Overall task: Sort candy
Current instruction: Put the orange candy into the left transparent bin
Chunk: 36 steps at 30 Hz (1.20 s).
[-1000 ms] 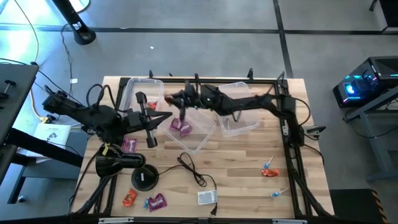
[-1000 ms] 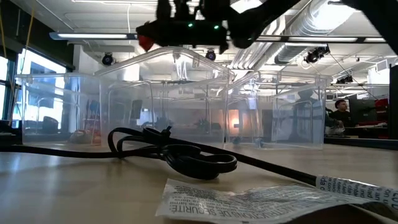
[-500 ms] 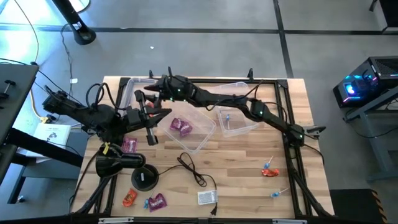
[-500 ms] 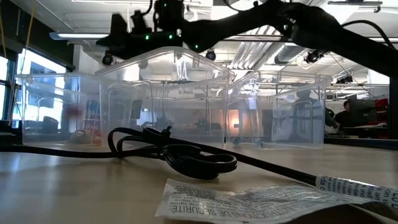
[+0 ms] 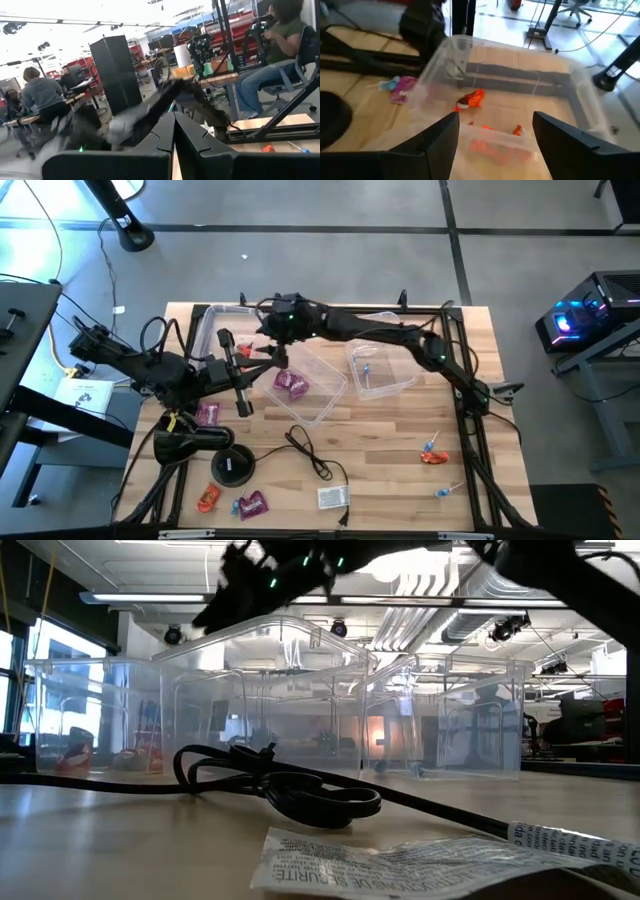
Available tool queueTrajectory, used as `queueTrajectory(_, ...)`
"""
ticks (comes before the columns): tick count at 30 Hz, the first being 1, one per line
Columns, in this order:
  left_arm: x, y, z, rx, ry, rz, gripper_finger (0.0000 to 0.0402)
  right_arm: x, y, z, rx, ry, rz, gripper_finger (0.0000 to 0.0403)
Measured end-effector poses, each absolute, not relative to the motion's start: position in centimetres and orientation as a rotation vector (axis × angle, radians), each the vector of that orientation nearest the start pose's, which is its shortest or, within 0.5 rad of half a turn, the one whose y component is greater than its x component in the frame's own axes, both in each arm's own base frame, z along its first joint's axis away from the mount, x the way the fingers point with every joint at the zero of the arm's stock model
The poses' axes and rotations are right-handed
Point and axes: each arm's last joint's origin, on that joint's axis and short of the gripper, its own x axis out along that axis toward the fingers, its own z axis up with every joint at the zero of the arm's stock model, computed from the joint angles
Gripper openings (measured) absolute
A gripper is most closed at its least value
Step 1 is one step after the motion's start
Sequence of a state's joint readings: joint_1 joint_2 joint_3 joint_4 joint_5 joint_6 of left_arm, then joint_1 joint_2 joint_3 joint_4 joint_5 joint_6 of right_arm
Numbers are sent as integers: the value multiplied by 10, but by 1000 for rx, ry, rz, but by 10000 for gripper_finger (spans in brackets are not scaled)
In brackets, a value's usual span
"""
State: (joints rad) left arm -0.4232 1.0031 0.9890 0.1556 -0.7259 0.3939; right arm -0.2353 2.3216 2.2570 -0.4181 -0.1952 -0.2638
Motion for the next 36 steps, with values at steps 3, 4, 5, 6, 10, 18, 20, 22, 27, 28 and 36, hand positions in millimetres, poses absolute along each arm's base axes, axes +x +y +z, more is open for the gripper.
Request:
queueTrajectory(3, 201, -71, 395, 313, -59, 318, 0, 500, -114, 311, -179, 595, 31, 248)
queueTrajectory(4, 201, -71, 396, 312, -60, 318, 0, 495, -113, 312, -180, 639, 36, 248)
queueTrajectory(5, 201, -71, 396, 312, -60, 317, 0, 488, -112, 314, -174, 686, 35, 248)
queueTrajectory(6, 201, -71, 396, 312, -61, 317, 0, 481, -111, 316, -166, 735, 36, 248)
queueTrajectory(10, 200, -72, 396, 312, -61, 315, 0, 455, -101, 334, -160, 865, 8, 248)
queueTrajectory(18, 199, -72, 396, 319, -63, 309, 0, 408, -71, 371, -198, 1041, -111, 248)
queueTrajectory(20, 199, -72, 396, 318, -64, 309, 0, 392, -61, 383, -210, 1029, -145, 248)
queueTrajectory(22, 199, -72, 396, 319, -63, 309, 0, 375, -51, 384, -216, 1026, -181, 248)
queueTrajectory(27, 199, -72, 397, 318, -65, 307, 0, 311, -21, 363, -161, 910, -295, 248)
queueTrajectory(28, 199, -72, 397, 316, -68, 308, 0, 296, -13, 356, -143, 880, -312, 248)
queueTrajectory(36, 199, -72, 396, 320, -62, 310, 0, 198, 44, 316, 247, 786, -322, 248)
